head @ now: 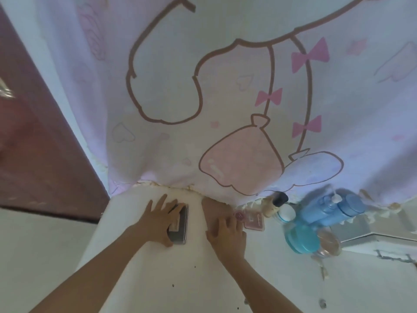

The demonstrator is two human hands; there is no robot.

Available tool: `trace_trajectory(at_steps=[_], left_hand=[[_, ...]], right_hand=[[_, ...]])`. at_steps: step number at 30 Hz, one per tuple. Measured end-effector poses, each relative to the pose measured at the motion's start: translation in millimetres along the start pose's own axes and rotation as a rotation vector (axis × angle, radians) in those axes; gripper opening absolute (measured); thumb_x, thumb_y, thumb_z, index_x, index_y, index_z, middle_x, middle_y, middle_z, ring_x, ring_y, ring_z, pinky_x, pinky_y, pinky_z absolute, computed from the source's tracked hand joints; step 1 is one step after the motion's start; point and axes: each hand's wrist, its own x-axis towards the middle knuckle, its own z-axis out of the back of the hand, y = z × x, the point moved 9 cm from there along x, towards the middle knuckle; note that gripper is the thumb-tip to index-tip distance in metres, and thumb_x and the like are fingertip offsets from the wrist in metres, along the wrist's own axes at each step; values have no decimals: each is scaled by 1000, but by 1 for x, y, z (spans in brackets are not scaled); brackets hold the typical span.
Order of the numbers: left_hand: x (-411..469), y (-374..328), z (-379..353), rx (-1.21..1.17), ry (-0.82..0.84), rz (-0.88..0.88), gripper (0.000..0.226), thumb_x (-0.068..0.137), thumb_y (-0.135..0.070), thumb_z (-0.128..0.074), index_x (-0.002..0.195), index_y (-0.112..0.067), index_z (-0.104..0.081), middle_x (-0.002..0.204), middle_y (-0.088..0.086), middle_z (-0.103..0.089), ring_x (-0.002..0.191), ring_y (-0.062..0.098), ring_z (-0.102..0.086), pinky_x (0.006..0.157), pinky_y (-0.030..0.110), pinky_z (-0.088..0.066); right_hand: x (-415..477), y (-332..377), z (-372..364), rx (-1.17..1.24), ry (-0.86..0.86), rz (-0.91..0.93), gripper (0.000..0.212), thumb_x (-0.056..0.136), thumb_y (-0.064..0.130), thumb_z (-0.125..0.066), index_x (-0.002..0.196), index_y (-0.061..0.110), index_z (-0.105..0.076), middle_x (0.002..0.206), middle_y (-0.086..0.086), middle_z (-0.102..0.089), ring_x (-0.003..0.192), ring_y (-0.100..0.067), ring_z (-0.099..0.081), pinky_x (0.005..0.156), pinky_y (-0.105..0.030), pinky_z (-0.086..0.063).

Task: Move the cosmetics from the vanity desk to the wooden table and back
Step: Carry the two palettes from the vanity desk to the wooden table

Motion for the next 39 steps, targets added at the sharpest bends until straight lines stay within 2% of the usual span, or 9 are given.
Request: trace_trajectory(at_steps=[3, 7, 10, 14, 19, 24, 32, 36, 39], left_hand=[[-20, 6, -6, 6, 22, 75, 94, 81, -31, -54, 145, -18, 14, 154, 9, 16, 141, 33, 13, 114, 48, -5], [-30, 2, 6, -149, -349, 365, 88, 76, -56, -55, 140, -3, -27, 141, 30, -32, 124, 50, -38, 93, 56, -43], [-41, -2, -5, -273, -331, 592, 92, 78, -63, -51, 145, -11, -14, 140, 18, -32, 127, 36, -35, 97, 43, -38], [-39, -9, -6, -322, -459, 614, 92, 47, -42, -82, 124, -2, -52, 85, 19, -60, 78, 35, -58, 63, 42, -47], [-44, -11, -4, -394, -433, 709, 94, 72, -40, -63, 145, -14, -11, 117, 11, -47, 103, 29, -47, 79, 35, -42], [-66, -7, -8, -540, -553, 700, 94, 66, -26, -68, 145, -12, -17, 112, 19, -47, 97, 36, -46, 74, 41, -44], [-182, 28, -25, -586, -706, 1070, 93, 72, -32, -62, 145, -18, -5, 128, 11, -41, 116, 30, -38, 92, 40, -37], [-265, 23, -55, -628, -767, 1300, 91, 74, -32, -61, 144, -19, -4, 131, 10, -39, 117, 30, -35, 96, 41, -34], [-324, 8, -79, -679, -831, 1423, 91, 75, -30, -62, 144, -19, -4, 133, 11, -38, 118, 31, -34, 95, 42, -35]], right_hand=[[2, 1, -5, 41, 15, -32, 63, 21, 47, -88, 67, 11, -65, 77, -18, -64, 64, -36, -63, 39, -34, -46], [3, 4, -8, 51, 41, -27, 65, 20, 40, -89, 71, 9, -65, 82, -24, -63, 69, -42, -61, 46, -38, -48], [-6, 5, -8, 11, 60, 0, 65, 37, 42, -86, 90, 11, -63, 95, -22, -60, 80, -40, -58, 59, -41, -48], [-10, 6, -15, -60, 43, 103, 85, 28, 51, -80, 101, 16, -51, 95, -18, -63, 77, -35, -62, 56, -41, -51], [-9, 7, -16, -39, 55, 146, 86, 40, 48, -80, 110, 16, -42, 100, -22, -59, 82, -36, -59, 64, -42, -50], [-5, 7, -14, 53, 158, 213, 72, 79, 39, -56, 139, 21, -20, 133, -17, -29, 117, -31, -34, 96, -35, -31], [-44, 101, 9, 84, 89, 693, 65, 76, 33, -59, 133, 17, -31, 129, -15, -33, 114, -31, -34, 94, -34, -31], [-92, 147, 18, 136, -36, 979, 79, 38, 30, -78, 108, 18, -45, 82, -10, -53, 70, -28, -54, 56, -32, -46], [-137, 169, 25, 198, -26, 1150, 73, 32, 26, -80, 96, 18, -44, 75, -8, -51, 62, -25, -51, 50, -30, -43]])
